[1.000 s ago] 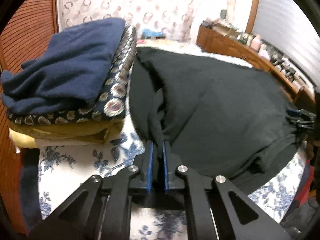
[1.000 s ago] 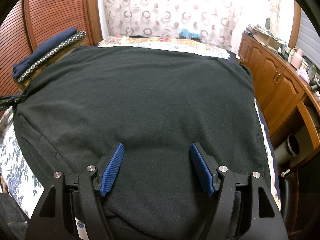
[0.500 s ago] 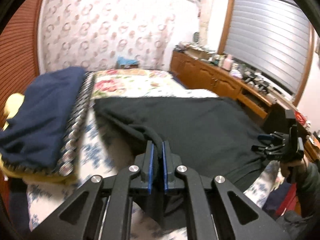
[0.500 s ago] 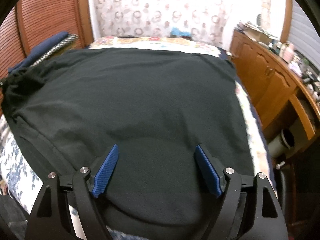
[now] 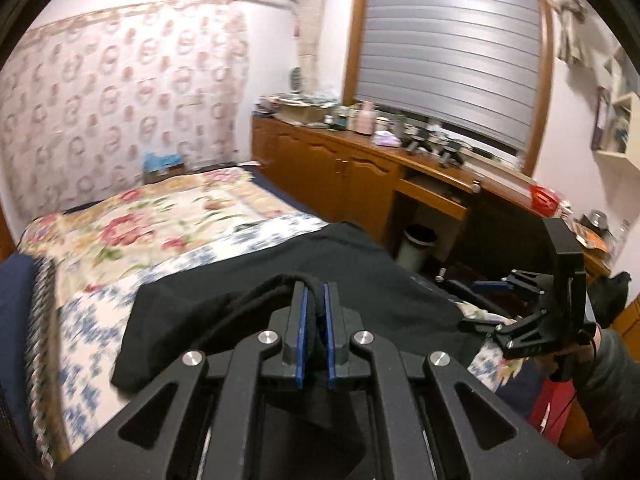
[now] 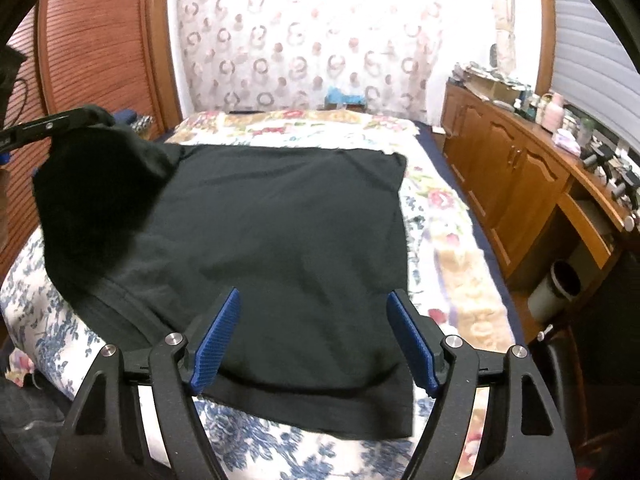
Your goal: Fold small clothes
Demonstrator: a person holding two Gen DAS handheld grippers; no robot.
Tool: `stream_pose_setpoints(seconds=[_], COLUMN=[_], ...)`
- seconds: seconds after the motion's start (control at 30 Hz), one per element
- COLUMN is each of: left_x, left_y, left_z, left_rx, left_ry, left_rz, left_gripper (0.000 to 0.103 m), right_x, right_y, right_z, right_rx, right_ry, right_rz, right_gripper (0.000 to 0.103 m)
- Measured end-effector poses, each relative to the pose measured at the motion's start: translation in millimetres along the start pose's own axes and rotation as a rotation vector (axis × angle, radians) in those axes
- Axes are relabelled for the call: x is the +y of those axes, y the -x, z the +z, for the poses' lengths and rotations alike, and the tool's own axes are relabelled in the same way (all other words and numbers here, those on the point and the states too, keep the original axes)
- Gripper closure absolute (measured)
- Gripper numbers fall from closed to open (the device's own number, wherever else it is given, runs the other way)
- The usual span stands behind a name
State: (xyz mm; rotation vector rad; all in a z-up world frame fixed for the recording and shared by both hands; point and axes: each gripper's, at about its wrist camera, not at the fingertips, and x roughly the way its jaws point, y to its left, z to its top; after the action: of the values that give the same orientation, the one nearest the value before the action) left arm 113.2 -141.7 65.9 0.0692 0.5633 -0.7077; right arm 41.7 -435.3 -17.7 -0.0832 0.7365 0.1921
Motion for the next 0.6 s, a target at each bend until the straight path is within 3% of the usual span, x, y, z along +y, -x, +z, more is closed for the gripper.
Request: stream_pose_setpoints(seconds=[0.23,0.33,0.4,0.6], left_x=[-50.4,-53.7,-53.1,-34.5], left_y=[-16.3,-23.5,-24.4,-26.7], left_z=[33.0,33.9,30.8,16.0], left_rx=[0.001,0.044,0.046,0.066], left_ry=[-0.047,-0.036,-0.051,-0.043], left_rz=[-0.122,-0.153,-0.142,-0.076], left_gripper=[0.099,0.094,0.075,0.058], right_x=[-14.2,-17.9,-19.8,-16.6], right_y=[22.6,25.1,24.2,15.1], right_z=[1.5,0.1,-0.8,1.2], right_rx=[-0.034,-0.038,-0.035,-0.025], right_ry=[-0.024,-0.033,-0.040,-0.048], right_rz=[-0.018,-0.019,-0.018,-0.013], right_gripper=[0.026,0.026,0.026,0.026])
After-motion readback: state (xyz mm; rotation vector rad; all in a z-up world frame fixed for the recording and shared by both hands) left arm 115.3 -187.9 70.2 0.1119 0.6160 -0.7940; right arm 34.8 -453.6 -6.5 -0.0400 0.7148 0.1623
